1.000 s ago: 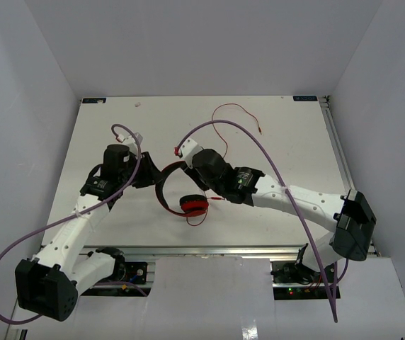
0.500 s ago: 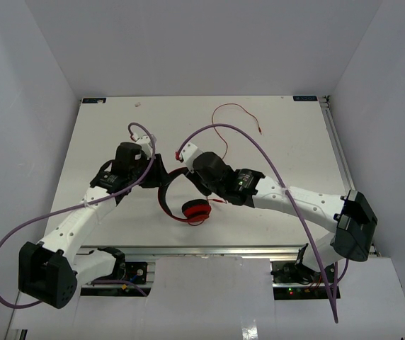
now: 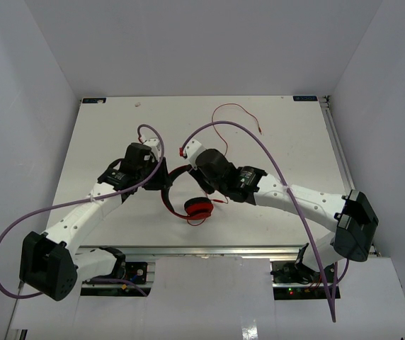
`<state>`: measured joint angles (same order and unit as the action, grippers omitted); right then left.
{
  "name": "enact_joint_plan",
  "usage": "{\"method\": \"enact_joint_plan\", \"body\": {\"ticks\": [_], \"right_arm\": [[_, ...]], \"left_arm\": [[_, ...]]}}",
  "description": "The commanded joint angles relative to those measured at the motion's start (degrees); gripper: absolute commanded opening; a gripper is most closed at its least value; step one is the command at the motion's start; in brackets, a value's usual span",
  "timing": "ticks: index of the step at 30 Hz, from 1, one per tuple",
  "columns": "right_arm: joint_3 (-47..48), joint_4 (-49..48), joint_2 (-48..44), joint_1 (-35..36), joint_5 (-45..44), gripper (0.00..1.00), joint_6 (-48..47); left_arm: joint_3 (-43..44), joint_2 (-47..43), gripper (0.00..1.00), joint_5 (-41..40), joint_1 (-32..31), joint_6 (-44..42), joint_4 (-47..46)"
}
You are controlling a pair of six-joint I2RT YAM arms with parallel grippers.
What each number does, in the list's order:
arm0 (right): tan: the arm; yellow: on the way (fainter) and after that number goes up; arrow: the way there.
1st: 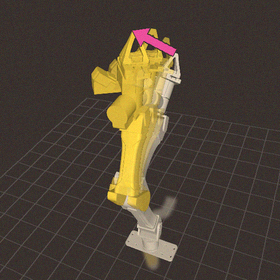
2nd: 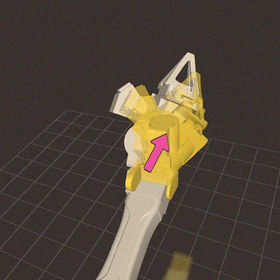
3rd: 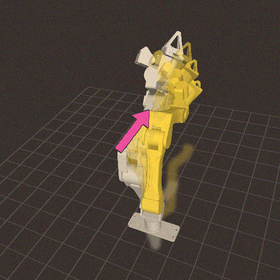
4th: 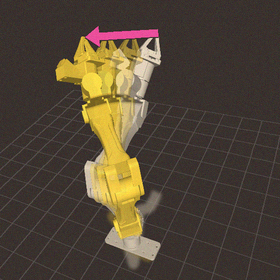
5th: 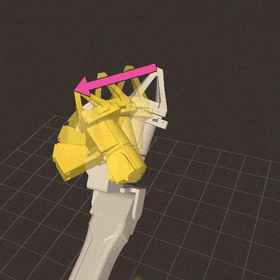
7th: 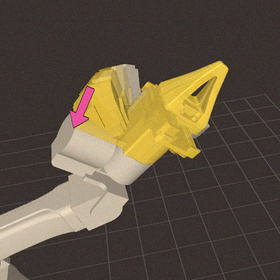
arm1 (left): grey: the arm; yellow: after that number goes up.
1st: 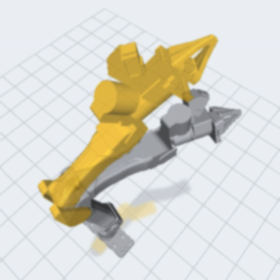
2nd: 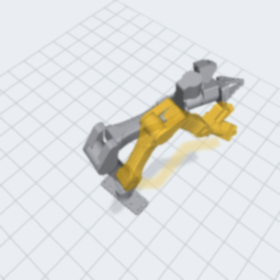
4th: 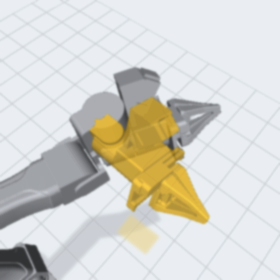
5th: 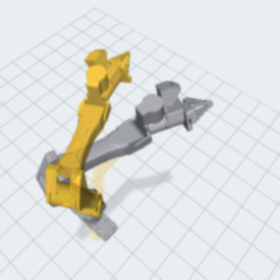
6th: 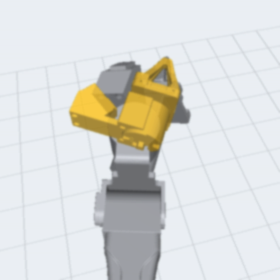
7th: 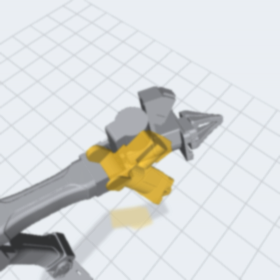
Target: Wrap the headphones
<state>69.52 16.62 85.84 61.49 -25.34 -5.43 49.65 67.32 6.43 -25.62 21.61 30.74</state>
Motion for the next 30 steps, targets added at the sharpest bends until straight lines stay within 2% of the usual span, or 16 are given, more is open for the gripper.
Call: {"method": "enact_joint_plan", "body": {"ticks": [1,13,15,17,19,22,25,27,29,30], "right_arm": [[1.76,-2.73,-2.79,-0.17,-0.12,0.08,0.98],[1.76,-2.79,-2.50,-0.23,-0.06,0.08,1.21],[1.76,-2.73,-2.44,-0.23,0.06,0.08,1.27],[1.76,-2.80,-2.37,-0.23,0.05,0.08,1.43],[1.69,-2.82,-2.35,-0.23,0.18,0.08,1.63],[1.59,-2.82,-2.26,-0.32,0.45,0.08,1.99],[1.66,-2.75,-2.26,-0.32,0.56,0.08,2.09],[1.76,-2.73,-2.66,-0.32,0.80,0.13,1.93],[1.65,-2.74,-3.39,-0.32,1.54,0.31,1.69],[1.55,-2.80,-4.00,-0.32,1.95,0.44,1.48]], "left_arm": [[2.15,1.05,0.46,-1.74,-1.18,-0.48,1.48],[2.47,3.75,0.44,-3.71,-2.59,0.15,2.92],[2.47,3.87,0.41,-4.52,-2.65,0.45,2.98],[2.47,3.87,0.35,-5.07,-2.74,0.61,2.94],[2.47,3.95,0.19,-5.19,-2.69,0.71,2.92],[2.47,4.72,0.01,-3.76,-2.68,0.88,3.00],[2.54,5.24,0.00,-2.68,-2.68,0.89,2.92],[2.72,5.28,0.00,-2.41,-2.68,0.89,2.92],[3.06,4.92,0.00,-2.68,-2.68,0.89,3.18],[3.62,4.57,0.00,-3.08,-2.68,0.89,3.48]]}}
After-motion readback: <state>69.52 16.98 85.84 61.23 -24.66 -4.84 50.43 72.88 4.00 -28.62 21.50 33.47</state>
